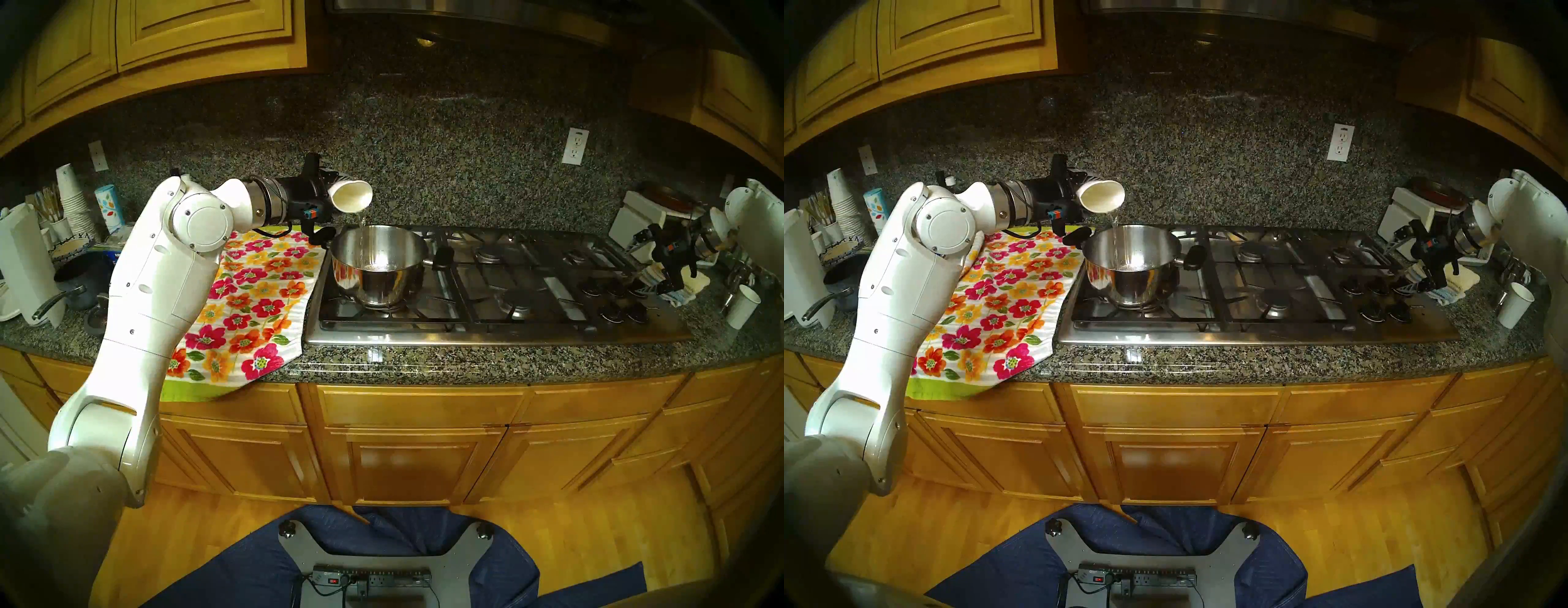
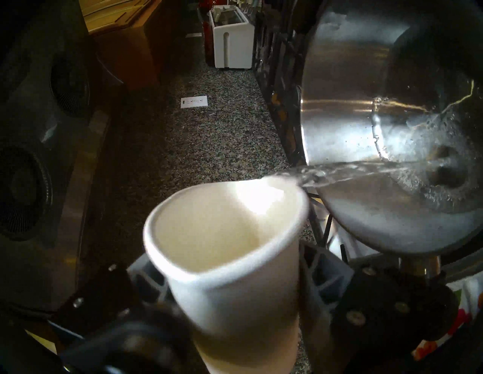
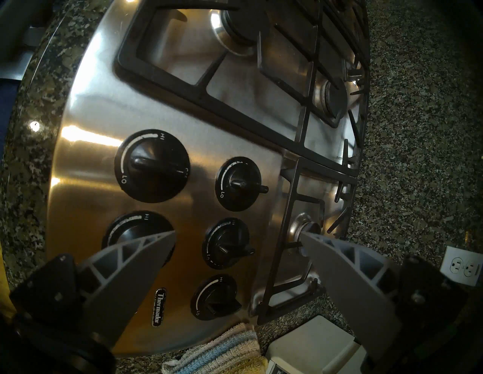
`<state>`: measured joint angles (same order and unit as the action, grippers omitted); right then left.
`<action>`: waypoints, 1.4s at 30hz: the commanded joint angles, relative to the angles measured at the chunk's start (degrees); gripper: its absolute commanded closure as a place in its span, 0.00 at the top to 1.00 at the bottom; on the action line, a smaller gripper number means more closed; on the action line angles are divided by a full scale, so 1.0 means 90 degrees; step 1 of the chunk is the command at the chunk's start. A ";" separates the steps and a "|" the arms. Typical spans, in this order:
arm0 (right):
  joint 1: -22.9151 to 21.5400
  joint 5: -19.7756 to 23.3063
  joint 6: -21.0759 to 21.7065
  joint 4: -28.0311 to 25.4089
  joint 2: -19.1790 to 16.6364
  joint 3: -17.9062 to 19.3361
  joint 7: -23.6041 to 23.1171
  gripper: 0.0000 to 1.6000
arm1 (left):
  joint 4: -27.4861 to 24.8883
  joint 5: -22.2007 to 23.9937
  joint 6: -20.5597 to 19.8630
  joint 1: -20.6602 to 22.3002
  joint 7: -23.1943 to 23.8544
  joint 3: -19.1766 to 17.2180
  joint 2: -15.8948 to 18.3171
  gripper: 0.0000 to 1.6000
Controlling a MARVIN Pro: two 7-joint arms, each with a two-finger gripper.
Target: Pick up the water cup, pour water into the pot, turn on the stove
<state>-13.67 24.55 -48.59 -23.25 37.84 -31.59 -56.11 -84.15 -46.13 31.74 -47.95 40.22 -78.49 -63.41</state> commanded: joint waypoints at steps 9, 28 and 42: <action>-0.0212 0.0008 -0.0005 0.0021 -0.0009 0.0043 -0.0058 1.00 | -0.0019 -0.0721 0.0492 0.0265 -0.0898 -0.0043 -0.0034 0.33; -0.0214 0.0010 -0.0004 0.0018 -0.0010 0.0041 -0.0061 1.00 | 0.0190 -0.1672 0.0957 0.0232 -0.1809 -0.0006 -0.0098 0.33; -0.0213 0.0011 -0.0005 0.0021 -0.0009 0.0040 -0.0058 1.00 | 0.0419 -0.2661 0.1237 0.0257 -0.2815 0.0060 -0.0109 0.33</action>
<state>-13.67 24.59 -48.60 -23.26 37.84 -31.62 -56.12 -80.52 -67.17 42.67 -48.17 20.02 -77.55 -64.39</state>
